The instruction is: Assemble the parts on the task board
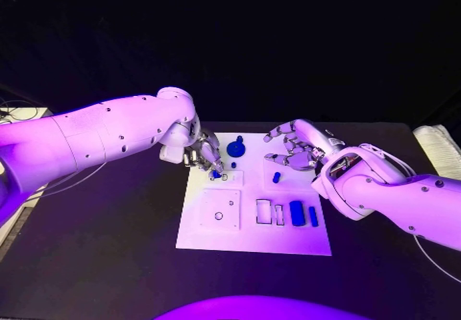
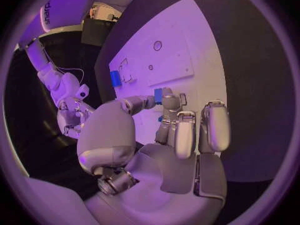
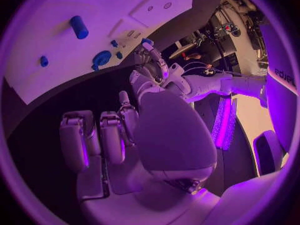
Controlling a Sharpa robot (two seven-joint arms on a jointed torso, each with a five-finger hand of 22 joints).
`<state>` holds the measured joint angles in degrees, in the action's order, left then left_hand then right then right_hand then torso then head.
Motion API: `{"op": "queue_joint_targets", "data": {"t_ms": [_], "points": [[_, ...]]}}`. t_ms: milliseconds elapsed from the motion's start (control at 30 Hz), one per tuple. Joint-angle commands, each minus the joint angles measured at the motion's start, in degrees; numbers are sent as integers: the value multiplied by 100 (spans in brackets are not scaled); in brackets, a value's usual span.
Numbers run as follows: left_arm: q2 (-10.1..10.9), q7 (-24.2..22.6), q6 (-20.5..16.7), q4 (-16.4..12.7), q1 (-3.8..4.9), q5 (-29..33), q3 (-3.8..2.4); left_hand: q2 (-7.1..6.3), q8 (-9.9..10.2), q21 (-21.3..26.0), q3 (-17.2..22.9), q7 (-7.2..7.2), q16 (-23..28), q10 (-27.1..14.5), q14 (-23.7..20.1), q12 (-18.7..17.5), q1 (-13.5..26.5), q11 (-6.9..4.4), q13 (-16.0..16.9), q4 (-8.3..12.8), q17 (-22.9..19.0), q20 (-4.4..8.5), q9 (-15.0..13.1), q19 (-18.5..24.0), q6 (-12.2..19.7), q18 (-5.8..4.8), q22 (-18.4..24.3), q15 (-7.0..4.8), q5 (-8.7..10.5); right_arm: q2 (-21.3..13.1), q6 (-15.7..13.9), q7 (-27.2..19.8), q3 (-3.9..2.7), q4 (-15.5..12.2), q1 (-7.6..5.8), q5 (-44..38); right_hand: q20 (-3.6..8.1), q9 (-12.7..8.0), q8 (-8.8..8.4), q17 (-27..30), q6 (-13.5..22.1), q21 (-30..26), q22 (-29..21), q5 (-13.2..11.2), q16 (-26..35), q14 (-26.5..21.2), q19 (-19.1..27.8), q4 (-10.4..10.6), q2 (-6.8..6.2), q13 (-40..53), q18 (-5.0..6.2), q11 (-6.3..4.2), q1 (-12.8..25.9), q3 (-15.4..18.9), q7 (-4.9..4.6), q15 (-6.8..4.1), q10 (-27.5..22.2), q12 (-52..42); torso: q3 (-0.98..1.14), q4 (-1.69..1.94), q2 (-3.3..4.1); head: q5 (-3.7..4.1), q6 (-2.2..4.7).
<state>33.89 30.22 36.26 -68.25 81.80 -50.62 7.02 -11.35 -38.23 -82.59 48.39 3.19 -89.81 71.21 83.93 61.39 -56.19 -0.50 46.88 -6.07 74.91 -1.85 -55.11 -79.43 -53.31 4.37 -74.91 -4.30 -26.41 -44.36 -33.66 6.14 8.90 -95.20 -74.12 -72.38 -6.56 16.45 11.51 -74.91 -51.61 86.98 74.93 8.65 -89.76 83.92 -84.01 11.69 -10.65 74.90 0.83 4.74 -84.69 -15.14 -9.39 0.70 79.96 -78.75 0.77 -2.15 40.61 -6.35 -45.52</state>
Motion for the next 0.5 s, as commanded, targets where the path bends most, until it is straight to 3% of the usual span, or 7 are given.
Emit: {"op": "queue_joint_targets", "data": {"t_ms": [33,167,267,500], "points": [[-59,55,334,30,21,-224,14,17,38,1,939,-71,-19,63,607,-30,-88,-118,-3,927,1509,8,-1,-12,-86,-93,-277,-45,-25,-21,-86,-96,-10,-14,-27,110,15,-5,-30,-1487,8,-13,1310,19,-15,602,-430,-2,-22,347,-2,-8,3,-33,-20,-23,-23,31,-5,17,-5,-6,-5],[-117,59,244,39,28,-348,46,20,40,1,936,-70,-19,65,607,-27,-89,-117,4,926,1509,8,-1,-12,-85,-93,-277,-45,-25,-46,-101,-96,-25,-3,-74,164,15,-6,-31,-1496,8,-8,1314,26,-19,604,-433,-2,-26,349,-3,-7,8,-37,-21,-22,-21,28,-15,7,-7,-21,-12],[-159,63,171,33,30,-407,130,20,40,1,936,-70,-19,65,607,-27,-89,-117,4,926,1509,8,-1,-12,-85,-93,-277,-45,-25,-61,-108,-92,-33,16,-120,196,15,-6,-31,-1496,8,-8,1314,26,-19,604,-433,-2,-26,349,-3,-7,8,-37,-21,-22,-21,28,-21,7,-10,-24,-9],[-249,66,-57,51,29,-588,229,26,46,5,929,-69,-19,63,607,-37,-93,-116,-6,923,1509,8,1,-8,-84,-92,-272,-44,-25,-67,-115,-90,-40,37,-163,229,15,-6,-31,-1496,8,-8,1314,26,-19,604,-433,-2,-26,349,-3,-7,8,-37,-21,-22,-21,28,-17,2,1,-28,1]]}}
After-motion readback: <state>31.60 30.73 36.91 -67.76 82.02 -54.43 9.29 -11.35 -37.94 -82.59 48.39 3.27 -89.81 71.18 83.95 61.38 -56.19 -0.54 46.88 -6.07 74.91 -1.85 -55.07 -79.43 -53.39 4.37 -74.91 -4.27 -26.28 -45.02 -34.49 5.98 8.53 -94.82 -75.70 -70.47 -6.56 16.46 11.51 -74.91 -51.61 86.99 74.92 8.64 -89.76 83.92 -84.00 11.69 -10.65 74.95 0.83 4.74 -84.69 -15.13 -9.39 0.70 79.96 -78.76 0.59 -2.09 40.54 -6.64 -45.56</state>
